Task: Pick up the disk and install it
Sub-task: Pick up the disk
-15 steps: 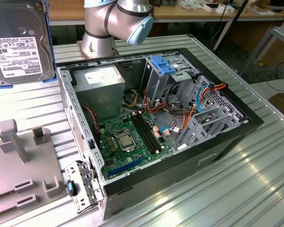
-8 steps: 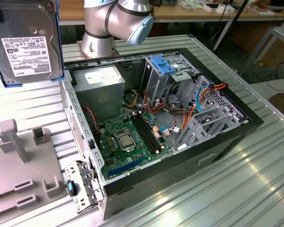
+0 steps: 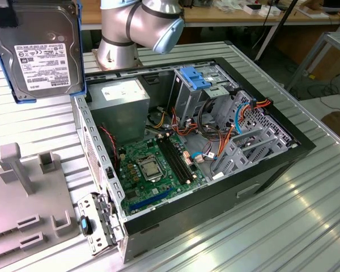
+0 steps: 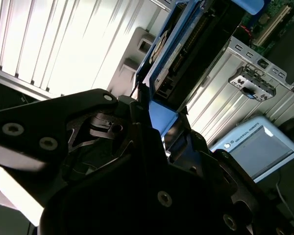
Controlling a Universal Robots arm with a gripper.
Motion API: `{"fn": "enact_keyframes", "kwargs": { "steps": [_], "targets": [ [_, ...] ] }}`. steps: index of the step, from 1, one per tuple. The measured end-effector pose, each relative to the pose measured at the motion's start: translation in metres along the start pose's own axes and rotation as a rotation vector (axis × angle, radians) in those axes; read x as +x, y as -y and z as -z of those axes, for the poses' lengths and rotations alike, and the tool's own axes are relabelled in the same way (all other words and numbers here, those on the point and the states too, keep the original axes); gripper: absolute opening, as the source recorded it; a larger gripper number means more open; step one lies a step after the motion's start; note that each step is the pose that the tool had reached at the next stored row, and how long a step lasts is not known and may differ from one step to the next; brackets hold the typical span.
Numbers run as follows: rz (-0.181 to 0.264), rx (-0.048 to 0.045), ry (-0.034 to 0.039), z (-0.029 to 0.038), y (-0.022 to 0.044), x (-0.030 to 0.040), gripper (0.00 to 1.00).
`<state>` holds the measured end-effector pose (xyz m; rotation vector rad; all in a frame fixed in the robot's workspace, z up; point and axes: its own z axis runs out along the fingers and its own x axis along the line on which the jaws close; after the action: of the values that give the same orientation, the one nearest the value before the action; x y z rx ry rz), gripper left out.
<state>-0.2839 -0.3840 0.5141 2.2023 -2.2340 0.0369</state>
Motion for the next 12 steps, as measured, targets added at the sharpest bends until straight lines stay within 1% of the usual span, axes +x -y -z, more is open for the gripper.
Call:
{"fn": "enact_keyframes", "kwargs": {
  "steps": [7, 12],
  "targets": [
    [0.0, 0.0001, -0.0003, -0.0009, 0.0143, -0.0002, 0.37],
    [0.0, 0.0001, -0.0005, -0.0015, 0.0225, -0.0003, 0.37]
  ]
}}
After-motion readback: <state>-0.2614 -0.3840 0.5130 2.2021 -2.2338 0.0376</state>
